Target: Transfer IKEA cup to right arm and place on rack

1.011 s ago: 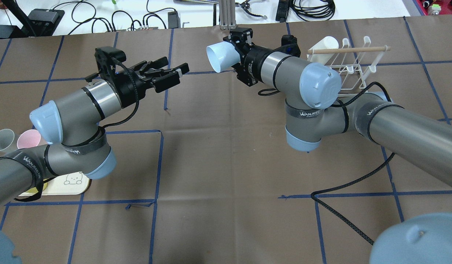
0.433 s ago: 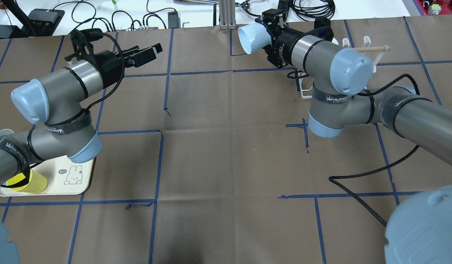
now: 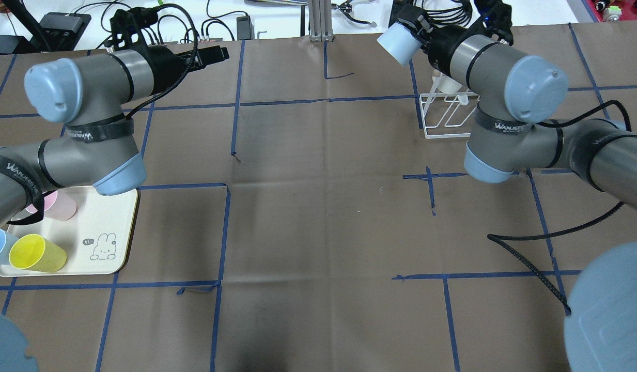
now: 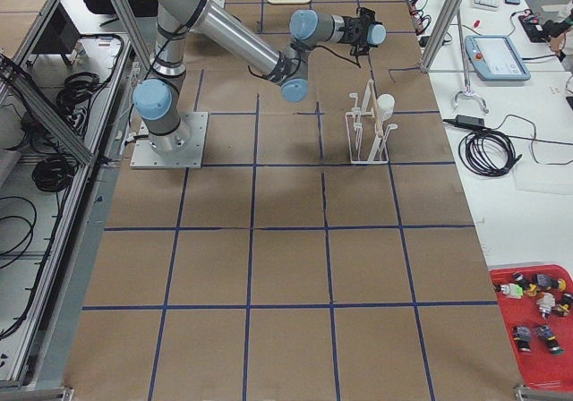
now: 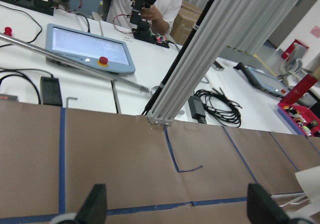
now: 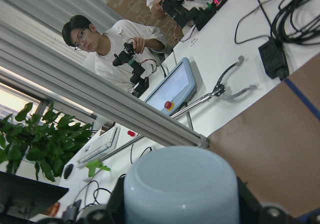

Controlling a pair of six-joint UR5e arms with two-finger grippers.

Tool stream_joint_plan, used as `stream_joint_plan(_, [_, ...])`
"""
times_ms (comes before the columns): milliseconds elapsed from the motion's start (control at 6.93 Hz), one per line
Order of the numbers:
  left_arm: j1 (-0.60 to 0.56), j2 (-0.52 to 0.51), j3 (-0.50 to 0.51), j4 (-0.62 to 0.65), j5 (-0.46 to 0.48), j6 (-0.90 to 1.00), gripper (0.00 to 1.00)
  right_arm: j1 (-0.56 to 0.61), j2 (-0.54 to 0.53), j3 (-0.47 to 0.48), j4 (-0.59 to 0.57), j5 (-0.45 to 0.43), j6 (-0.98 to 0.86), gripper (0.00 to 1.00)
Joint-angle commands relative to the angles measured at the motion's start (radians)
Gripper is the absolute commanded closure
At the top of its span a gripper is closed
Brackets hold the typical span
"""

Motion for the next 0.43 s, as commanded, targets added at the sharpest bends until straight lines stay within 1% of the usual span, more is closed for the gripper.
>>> stream_joint_plan(0, [-0.125,0.005,0.152,-0.397,0.292,0.000,0.01,-0.145,-0.017,-0.007,-0.003,0.006,-0.607,0.92])
stream_joint_plan(144, [-0.146,0.009,0.196,-0.558,0.380,0.000,0.01,-0.205,-0.011,-0.028,-0.003,0.007,-0.754,0.93])
stream_joint_plan(289, [-0.146,0.035,0.238,-0.747,0.404,0.000,0.01,-0.252,0.009,-0.064,-0.006,0.007,-0.837,0.94])
